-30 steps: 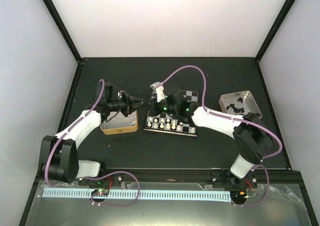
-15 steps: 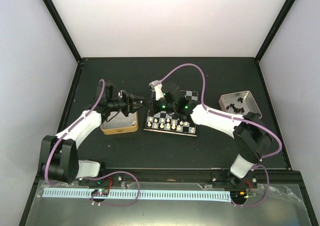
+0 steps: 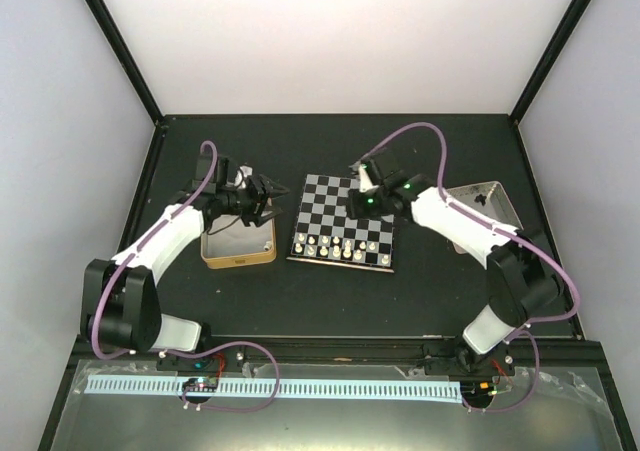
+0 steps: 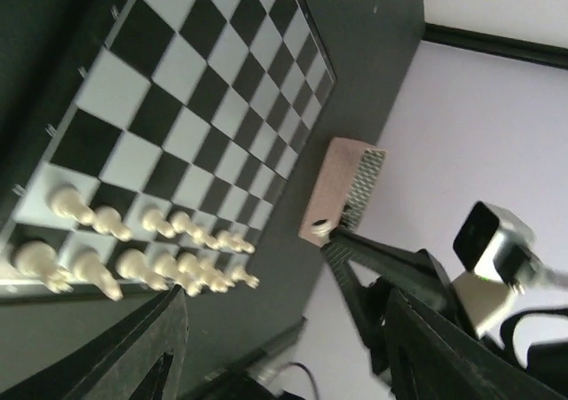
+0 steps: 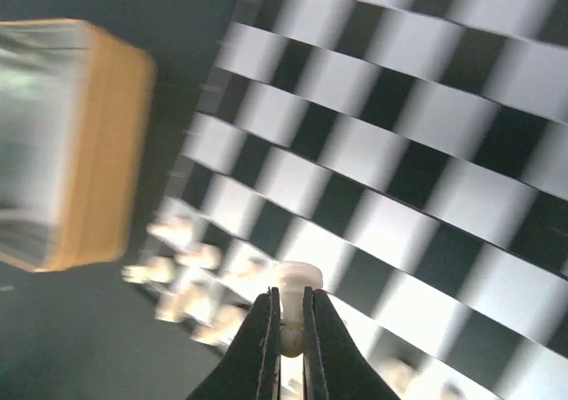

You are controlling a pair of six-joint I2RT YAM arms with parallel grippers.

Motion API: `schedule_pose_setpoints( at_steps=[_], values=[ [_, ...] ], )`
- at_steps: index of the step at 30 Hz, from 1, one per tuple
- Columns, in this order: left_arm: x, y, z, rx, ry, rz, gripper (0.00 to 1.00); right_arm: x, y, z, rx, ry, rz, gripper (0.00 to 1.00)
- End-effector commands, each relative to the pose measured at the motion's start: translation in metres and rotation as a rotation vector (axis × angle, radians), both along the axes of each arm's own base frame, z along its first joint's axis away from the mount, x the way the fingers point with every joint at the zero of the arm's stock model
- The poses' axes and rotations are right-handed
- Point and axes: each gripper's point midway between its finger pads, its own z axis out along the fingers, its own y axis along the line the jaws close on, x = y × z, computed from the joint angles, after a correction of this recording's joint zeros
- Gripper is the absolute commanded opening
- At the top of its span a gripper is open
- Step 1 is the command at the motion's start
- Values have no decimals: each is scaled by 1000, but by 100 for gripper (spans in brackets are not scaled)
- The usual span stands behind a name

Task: Set up the chess pieces on the board
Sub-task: Place the chess piece on the chessboard.

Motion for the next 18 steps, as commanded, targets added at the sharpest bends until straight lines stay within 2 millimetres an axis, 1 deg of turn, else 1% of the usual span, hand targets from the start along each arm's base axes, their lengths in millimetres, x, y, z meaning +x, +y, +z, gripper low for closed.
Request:
schedule_pose_setpoints(
  at_steps=[1,3,5,9,11,14,18],
  values=[
    [5,26,-7,278,-158,-55,63,-28,-90,-42,-270,227,-125,1],
    [6,38,-9,380,-212,-57,63,-33,-109,-50,-347,258,-155,1],
    [3,47,-8,449,-247,-61,64,-36,-118,-55,-389,276,-167,1],
    [-1,57,-10,536,-281,-87,64,-46,-116,-72,-407,362,-125,2],
    [-3,60,-13,562,-276,-97,64,-51,-118,-78,-421,385,-119,2],
    [-4,62,-19,580,-263,-111,64,-55,-125,-85,-458,398,-121,3],
    [-3,60,-27,575,-240,-129,63,-54,-123,-93,-464,416,-111,4]
  ],
)
